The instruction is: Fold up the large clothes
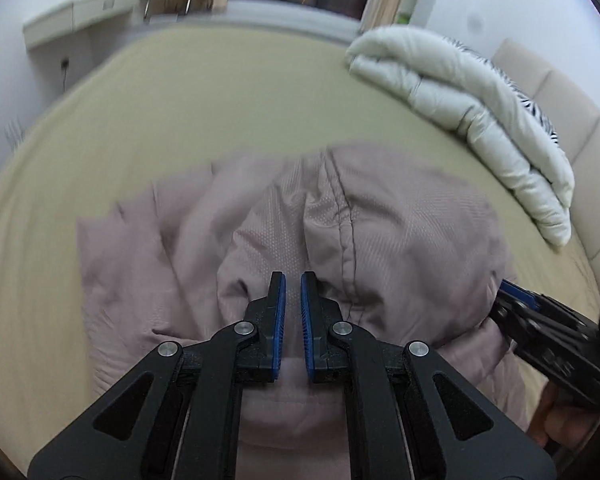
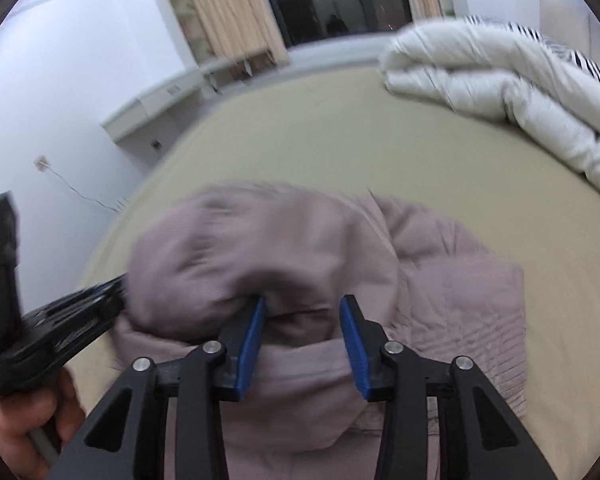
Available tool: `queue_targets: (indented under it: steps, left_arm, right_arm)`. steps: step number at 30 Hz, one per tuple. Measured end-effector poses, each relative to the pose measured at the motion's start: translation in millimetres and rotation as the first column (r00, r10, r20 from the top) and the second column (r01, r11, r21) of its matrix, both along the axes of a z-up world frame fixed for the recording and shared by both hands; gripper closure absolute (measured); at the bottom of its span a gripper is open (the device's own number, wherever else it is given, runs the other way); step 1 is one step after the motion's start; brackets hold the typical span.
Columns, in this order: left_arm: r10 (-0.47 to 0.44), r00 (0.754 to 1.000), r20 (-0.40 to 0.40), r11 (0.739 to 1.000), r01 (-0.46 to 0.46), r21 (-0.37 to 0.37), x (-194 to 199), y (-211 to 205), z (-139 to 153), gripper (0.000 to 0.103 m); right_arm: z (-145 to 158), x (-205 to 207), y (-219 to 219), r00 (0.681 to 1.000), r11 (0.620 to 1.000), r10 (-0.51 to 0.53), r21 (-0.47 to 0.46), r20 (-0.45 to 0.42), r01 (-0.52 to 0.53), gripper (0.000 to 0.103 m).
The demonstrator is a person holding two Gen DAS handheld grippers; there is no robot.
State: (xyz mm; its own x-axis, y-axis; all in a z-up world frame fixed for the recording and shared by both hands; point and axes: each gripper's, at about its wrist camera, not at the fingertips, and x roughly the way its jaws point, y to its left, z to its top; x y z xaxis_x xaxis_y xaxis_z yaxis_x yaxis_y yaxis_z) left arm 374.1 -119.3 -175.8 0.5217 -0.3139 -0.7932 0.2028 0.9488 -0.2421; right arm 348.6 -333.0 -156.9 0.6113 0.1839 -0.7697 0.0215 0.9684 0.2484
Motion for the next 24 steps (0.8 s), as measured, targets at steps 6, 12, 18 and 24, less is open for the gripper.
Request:
queue_targets:
  steps: [6,12,18,24]
  left_arm:
    - [0.005,0.996,-0.087,0.999,-0.008,-0.032,-6,7,-64,0.096]
    - [0.036,0.993,0.115,0.999,-0.034,-0.018,-24,36,8,0.096]
    - [-0.024,0.989,0.147,0.997,0.013,0.078,-2,17,18,0.096]
    - [-0.041,0.999,0.007,0.989,0.040,0.140,56,-27,-47,0.096]
  right_arm:
    - [-59,11,-16,0.995,0.998,-0.006,-0.070,-0.095,-0.001,0.071]
    - [2,-1,-17,1.000,0.996,-0.022,-0.088,-0.015,0.021,0.072]
    - [47,22,18,0.989,0.994,0.104,-0.037,0.106,-0.100,0.072]
    - [-53,64,31,0.984,0.988,0.128,-0.071,-0.126,-0.137,0.076]
